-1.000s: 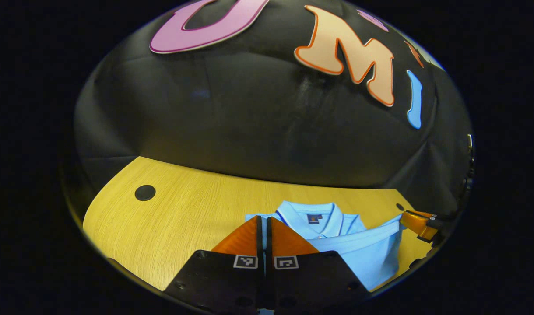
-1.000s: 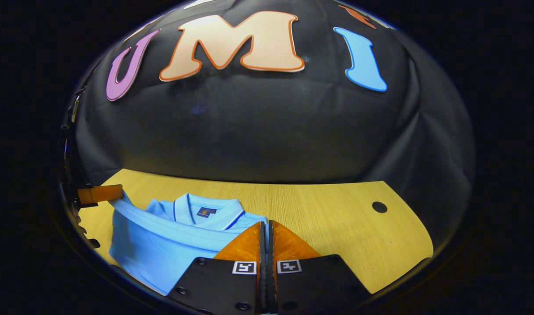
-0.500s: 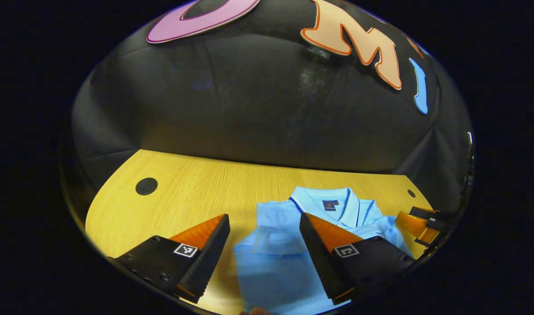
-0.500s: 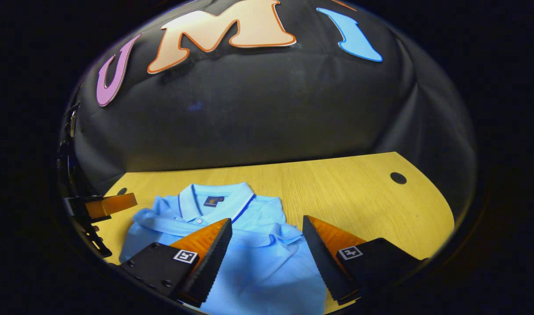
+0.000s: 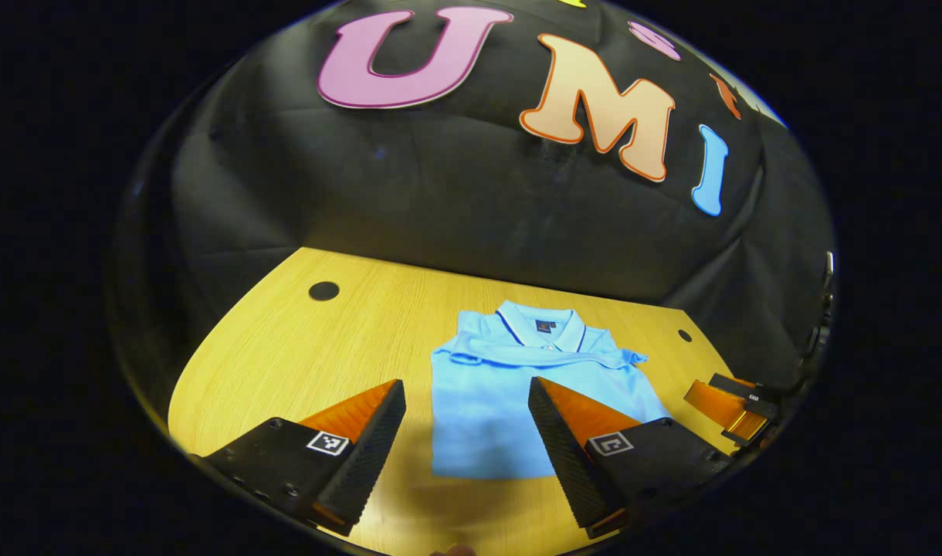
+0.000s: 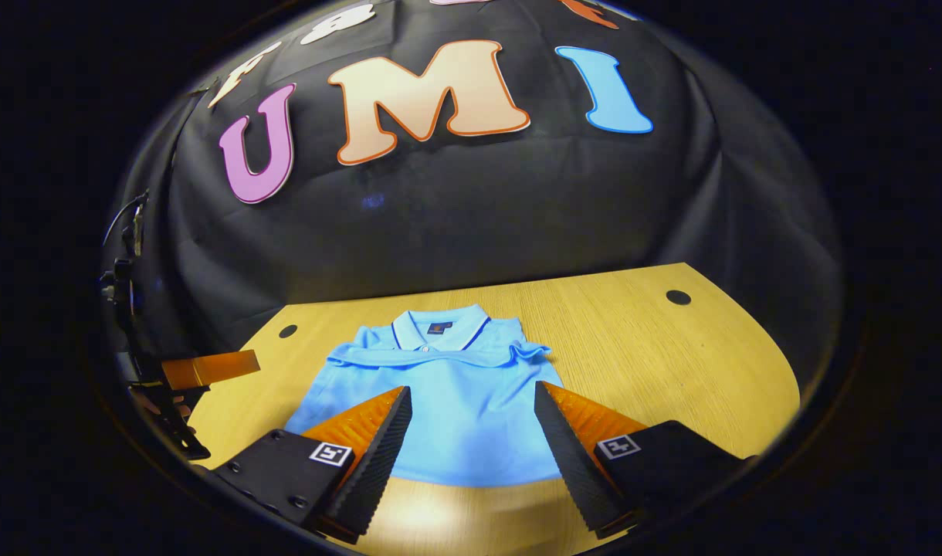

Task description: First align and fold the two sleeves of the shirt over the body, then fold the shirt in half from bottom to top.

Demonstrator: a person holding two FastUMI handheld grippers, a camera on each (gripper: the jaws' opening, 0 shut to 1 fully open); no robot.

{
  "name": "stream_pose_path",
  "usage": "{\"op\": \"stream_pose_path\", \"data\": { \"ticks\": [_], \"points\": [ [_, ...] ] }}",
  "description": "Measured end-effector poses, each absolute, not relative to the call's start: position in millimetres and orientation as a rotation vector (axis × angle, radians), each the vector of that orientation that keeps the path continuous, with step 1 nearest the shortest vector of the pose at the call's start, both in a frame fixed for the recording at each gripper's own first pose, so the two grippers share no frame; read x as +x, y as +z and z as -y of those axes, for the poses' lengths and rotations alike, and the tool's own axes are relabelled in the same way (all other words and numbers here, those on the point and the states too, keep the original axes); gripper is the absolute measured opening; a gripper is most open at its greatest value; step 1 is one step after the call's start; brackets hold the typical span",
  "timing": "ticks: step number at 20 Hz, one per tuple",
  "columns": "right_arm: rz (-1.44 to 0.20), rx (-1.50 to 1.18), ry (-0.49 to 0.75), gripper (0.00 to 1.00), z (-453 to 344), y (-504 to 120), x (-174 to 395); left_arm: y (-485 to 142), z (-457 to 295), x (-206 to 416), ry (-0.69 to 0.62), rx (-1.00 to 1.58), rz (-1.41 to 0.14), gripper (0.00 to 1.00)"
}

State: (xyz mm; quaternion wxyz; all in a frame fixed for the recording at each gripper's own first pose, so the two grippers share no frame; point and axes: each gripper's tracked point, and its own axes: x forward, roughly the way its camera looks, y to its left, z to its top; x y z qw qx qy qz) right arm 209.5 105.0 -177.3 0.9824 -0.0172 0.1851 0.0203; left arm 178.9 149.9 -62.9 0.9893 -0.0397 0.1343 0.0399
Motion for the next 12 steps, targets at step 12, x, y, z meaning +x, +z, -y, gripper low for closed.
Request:
{"op": "stream_pose_path", "data": {
  "ticks": [12],
  "points": [
    [-0.39, -0.034, 0.057, 0.99, -53, -159, 97, -84, -132, 74, 0.18, -0.055, -0.263, 0.96]
  ]
}}
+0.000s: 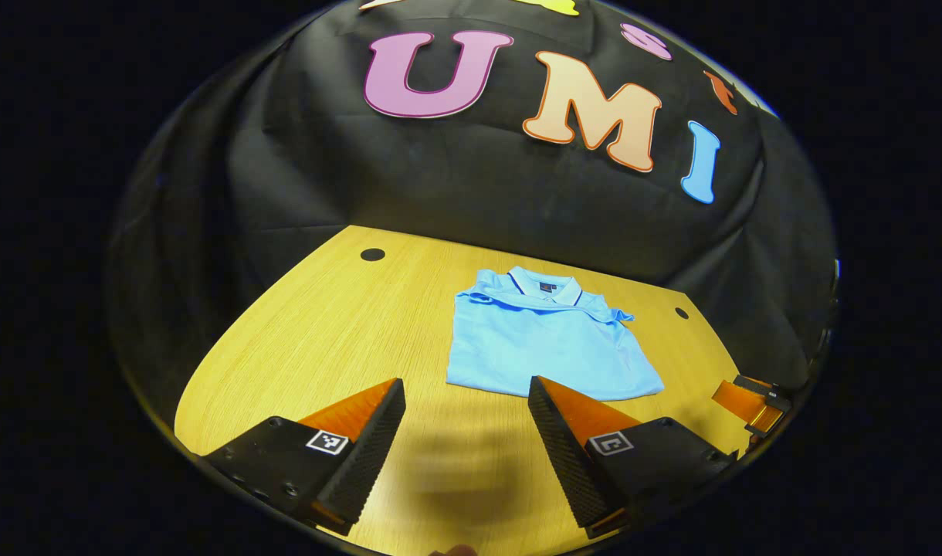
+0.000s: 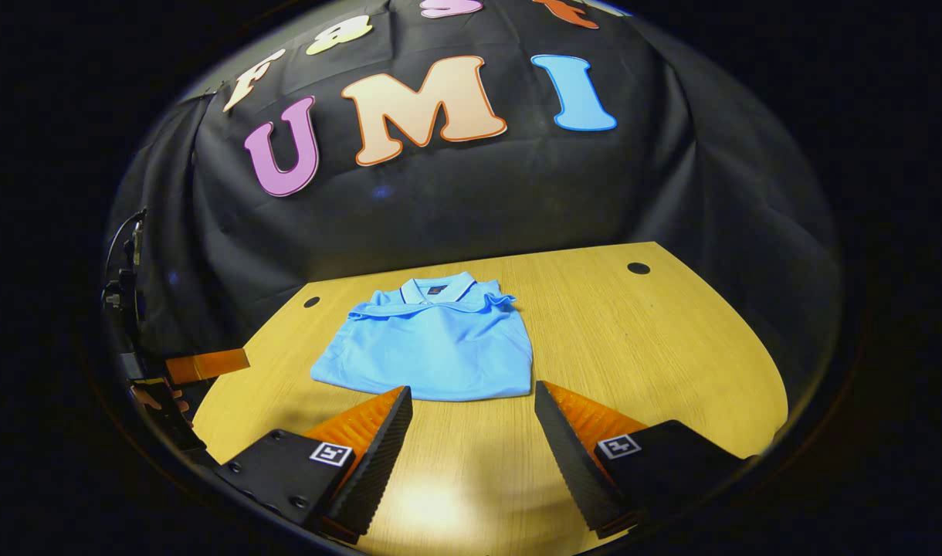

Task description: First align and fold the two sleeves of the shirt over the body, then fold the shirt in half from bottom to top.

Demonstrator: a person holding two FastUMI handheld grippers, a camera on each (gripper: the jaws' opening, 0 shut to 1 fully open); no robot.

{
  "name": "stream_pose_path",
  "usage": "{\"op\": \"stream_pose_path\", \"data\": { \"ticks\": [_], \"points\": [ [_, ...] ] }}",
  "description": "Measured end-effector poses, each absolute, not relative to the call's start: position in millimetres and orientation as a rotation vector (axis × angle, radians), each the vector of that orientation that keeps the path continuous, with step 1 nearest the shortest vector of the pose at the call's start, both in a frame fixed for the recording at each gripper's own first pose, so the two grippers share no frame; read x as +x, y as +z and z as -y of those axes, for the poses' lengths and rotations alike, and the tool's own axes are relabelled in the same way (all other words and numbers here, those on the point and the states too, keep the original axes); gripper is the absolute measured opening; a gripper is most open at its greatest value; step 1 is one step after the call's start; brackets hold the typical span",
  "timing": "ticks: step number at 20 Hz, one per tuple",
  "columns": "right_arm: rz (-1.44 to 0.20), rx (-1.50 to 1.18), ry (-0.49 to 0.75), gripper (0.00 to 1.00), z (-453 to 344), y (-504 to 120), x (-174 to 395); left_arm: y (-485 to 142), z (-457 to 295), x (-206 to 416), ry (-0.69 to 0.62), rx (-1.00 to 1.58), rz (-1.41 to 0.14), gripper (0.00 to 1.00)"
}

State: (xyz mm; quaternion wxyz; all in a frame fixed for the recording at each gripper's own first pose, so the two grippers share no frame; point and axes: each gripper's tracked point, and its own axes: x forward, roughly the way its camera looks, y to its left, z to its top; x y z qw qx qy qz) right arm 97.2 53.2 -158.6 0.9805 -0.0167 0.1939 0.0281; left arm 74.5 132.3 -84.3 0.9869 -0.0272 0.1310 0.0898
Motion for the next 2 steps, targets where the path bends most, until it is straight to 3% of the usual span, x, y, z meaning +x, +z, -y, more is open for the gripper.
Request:
{"op": "stream_pose_path", "data": {
  "ticks": [2],
  "points": [
    [-0.387, -0.029, 0.06, 0.99, -44.1, -156.9, 91.9, -82.6, -129.7, 70.3, 0.198, -0.053, -0.25, 0.96]
  ]
}}
